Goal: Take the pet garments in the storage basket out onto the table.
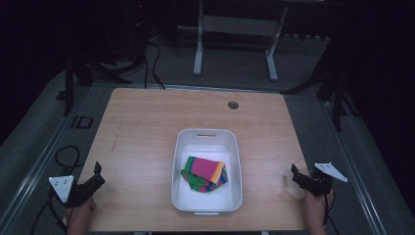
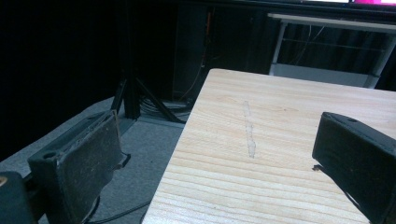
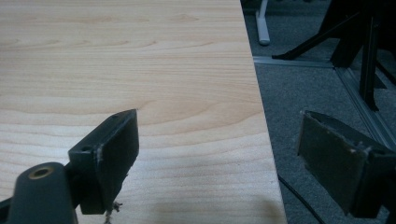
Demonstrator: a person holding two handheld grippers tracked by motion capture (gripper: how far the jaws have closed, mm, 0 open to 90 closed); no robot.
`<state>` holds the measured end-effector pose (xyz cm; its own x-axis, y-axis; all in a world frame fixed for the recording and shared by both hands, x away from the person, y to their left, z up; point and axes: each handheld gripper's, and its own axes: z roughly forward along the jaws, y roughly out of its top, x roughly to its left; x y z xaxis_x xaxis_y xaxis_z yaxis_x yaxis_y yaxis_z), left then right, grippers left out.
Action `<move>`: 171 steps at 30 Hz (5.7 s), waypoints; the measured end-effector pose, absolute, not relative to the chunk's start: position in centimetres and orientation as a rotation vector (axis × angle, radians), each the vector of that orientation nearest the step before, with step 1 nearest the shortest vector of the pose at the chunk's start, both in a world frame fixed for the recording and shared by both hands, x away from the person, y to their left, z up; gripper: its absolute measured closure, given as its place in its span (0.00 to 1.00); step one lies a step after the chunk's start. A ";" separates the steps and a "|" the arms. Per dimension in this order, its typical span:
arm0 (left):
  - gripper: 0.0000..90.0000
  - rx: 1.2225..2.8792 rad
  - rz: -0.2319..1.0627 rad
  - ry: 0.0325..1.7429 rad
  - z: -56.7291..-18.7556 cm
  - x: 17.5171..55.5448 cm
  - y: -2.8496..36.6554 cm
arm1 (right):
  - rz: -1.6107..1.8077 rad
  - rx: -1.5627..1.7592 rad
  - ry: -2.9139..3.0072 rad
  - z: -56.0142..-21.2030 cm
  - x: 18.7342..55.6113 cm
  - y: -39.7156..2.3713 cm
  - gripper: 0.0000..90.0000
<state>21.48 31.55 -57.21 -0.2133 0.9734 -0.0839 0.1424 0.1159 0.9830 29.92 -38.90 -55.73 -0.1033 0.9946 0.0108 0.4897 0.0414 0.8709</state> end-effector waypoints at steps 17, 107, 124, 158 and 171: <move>0.02 1.131 1.205 1.529 -57.2 21.5 31.6 | 1.015 1.526 1.779 -55.8 30.5 -39.2 0.14; 0.02 1.139 1.185 1.517 -57.2 21.4 31.7 | 1.063 0.277 2.968 -45.3 32.6 -16.2 0.15; 0.02 1.143 1.171 1.509 -57.2 21.4 31.8 | 0.944 0.201 3.031 -48.2 33.6 -9.0 0.16; 0.02 1.147 1.171 1.507 -57.2 21.5 31.8 | 0.463 0.152 2.896 -50.8 33.8 -5.6 0.72; 0.02 1.144 1.175 1.511 -57.2 21.5 31.8 | 0.716 0.165 2.779 -42.9 33.1 -7.9 0.72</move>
